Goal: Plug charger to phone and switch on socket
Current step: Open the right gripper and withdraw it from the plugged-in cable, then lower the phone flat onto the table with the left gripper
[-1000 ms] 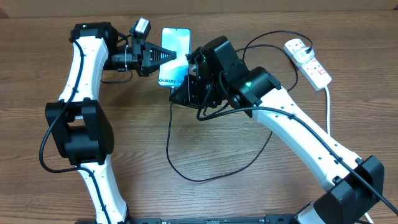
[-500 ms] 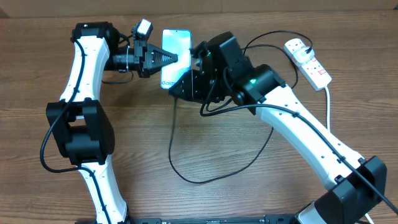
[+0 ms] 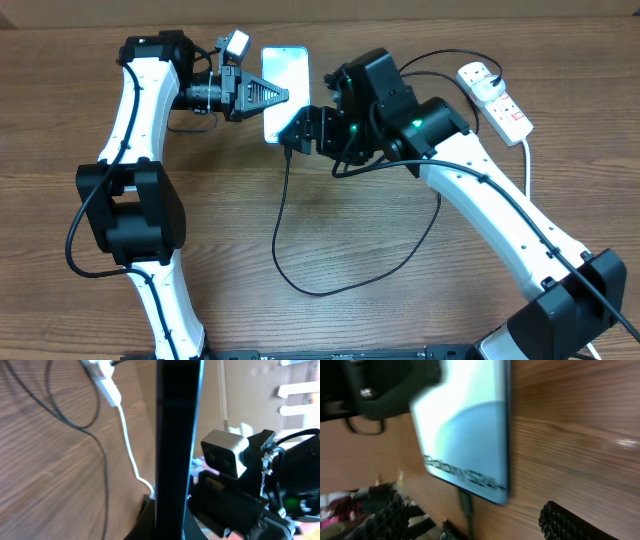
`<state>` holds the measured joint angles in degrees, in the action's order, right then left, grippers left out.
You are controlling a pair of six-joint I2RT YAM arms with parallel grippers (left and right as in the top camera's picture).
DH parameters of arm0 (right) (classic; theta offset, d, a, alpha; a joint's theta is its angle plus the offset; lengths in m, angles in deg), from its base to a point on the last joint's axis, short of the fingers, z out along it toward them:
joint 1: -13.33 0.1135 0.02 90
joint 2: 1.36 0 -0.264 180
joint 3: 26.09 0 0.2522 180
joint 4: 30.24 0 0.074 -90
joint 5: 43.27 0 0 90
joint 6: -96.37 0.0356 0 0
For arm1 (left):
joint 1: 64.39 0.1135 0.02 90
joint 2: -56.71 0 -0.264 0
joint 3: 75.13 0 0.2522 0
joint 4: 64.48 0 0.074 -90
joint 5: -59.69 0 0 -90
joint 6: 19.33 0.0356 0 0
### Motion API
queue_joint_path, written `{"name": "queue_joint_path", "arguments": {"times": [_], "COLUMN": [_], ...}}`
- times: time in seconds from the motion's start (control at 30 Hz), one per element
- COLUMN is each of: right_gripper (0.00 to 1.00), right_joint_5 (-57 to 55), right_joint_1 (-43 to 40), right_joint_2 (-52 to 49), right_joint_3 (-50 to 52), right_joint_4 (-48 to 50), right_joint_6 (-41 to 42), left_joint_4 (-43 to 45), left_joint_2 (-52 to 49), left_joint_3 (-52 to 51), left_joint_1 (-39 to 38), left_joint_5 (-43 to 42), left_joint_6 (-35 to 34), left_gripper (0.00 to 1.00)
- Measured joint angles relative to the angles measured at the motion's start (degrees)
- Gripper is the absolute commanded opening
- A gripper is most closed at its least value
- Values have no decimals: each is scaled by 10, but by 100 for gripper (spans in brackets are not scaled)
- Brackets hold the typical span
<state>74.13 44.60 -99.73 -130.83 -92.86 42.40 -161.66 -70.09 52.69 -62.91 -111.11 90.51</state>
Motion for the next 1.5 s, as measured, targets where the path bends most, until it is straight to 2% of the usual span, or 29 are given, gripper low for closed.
{"name": "queue_joint_path", "arguments": {"times": [0.2,0.4,0.8,1.0,1.27,1.5], "right_gripper": [92,95,95,95,96,96], "right_joint_5": [-40,-95,-133,-141,-155,-164], "right_joint_1": [-44,-99,-134,-134,-134,-134], "right_joint_2": [0,0,0,0,0,0], "right_joint_3": [0,0,0,0,0,0], "right_joint_4": [-64,-120,-150,-163,-174,-176], "right_joint_6": [-1,-2,-16,-16,-27,-31], "left_joint_4": [45,92,158,157,145,159], "left_joint_2": [0,0,0,-14,-91,-94], "left_joint_3": [0,0,0,0,0,0], "left_joint_1": [0,-12,-84,-99,-100,-101], "left_joint_5": [72,178,327,347,350,372], "left_joint_6": [-57,-127,-215,-245,-250,-262], "left_gripper": [4,4,4,4,4,4]}}
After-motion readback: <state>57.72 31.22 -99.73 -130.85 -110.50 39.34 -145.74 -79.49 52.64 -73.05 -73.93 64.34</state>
